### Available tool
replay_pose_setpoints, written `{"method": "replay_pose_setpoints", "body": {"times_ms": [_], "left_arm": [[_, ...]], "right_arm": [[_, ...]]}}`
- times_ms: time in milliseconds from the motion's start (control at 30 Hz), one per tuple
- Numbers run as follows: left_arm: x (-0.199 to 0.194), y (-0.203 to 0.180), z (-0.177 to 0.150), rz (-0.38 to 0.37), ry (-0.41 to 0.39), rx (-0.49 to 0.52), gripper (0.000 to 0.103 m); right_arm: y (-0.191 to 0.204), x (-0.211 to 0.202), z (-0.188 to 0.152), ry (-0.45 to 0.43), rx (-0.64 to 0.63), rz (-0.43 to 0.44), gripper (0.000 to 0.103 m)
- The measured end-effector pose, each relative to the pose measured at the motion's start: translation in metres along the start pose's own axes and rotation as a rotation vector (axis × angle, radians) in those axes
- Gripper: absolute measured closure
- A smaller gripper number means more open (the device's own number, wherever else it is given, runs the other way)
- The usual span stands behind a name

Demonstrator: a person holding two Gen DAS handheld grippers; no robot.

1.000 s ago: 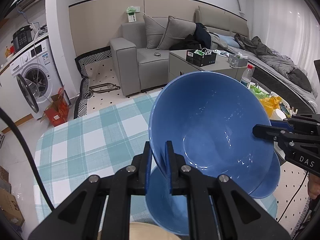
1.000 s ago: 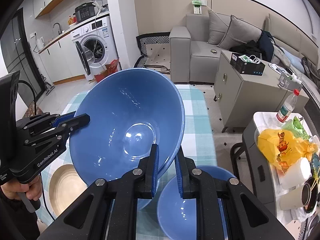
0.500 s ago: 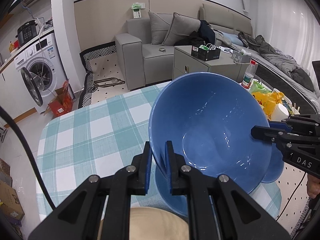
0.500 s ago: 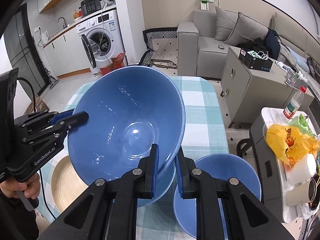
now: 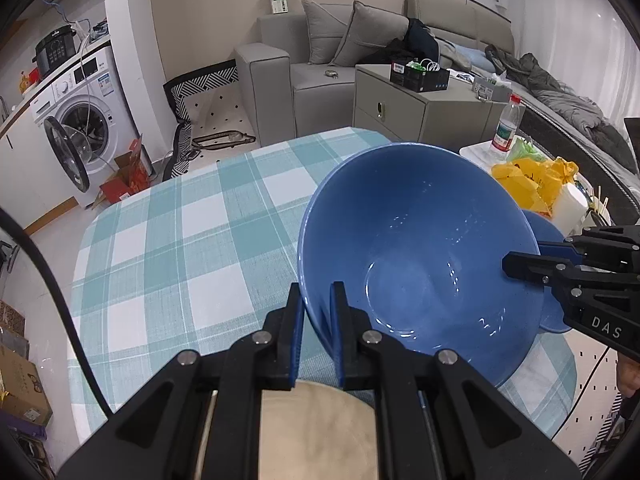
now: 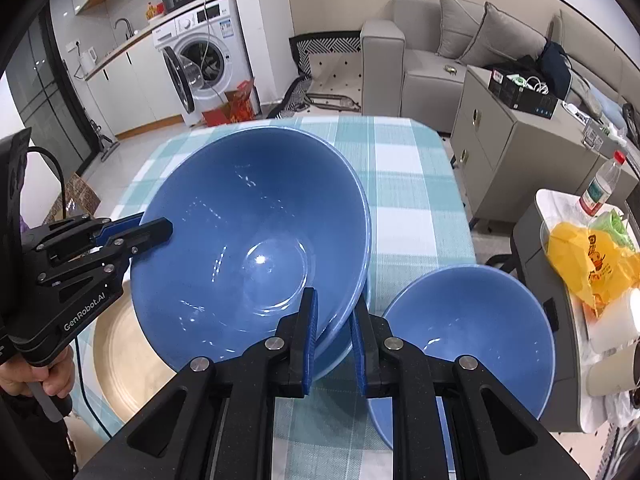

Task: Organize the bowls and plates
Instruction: 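Lift the blue bowl with both grippers and carry it toward another blue bowl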

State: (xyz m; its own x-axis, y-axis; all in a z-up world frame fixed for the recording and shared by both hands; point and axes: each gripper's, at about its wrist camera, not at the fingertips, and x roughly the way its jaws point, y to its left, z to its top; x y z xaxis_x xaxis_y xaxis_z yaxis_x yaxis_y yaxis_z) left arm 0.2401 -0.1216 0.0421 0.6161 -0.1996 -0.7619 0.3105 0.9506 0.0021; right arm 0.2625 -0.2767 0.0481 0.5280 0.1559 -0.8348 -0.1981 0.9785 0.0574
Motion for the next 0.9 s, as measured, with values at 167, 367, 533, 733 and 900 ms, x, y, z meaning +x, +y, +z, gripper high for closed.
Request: {"method": "replay_pose_setpoints", "body": {"times_ms": [167,367,533,733,900], "left_arm": [[0.010,0.001,-0.007,0.005,0.028,-0.004,0.093],[0.022,0.001,-0.014,0.014,0.051,-0.003,0.093],[0.030,0.000,-0.016,0.018,0.063,0.005,0.093],[0.035,-0.003,-0.016,0.027,0.074,0.019,0.093],[0.039,-0.005,-0.016,0.030,0.084,0.027,0.092]], "right_arm": [[0.003,0.014,-0.009,0.035,-0.005,-0.009,0.087],[0.003,0.027,-0.012,0.057,-0.009,-0.017,0.087],[0.005,0.034,-0.010,0.071,-0.019,-0.039,0.087],[0.005,0.040,-0.009,0.081,-0.035,-0.061,0.087],[0.006,0.040,-0.010,0.080,-0.046,-0.074,0.087]]}}
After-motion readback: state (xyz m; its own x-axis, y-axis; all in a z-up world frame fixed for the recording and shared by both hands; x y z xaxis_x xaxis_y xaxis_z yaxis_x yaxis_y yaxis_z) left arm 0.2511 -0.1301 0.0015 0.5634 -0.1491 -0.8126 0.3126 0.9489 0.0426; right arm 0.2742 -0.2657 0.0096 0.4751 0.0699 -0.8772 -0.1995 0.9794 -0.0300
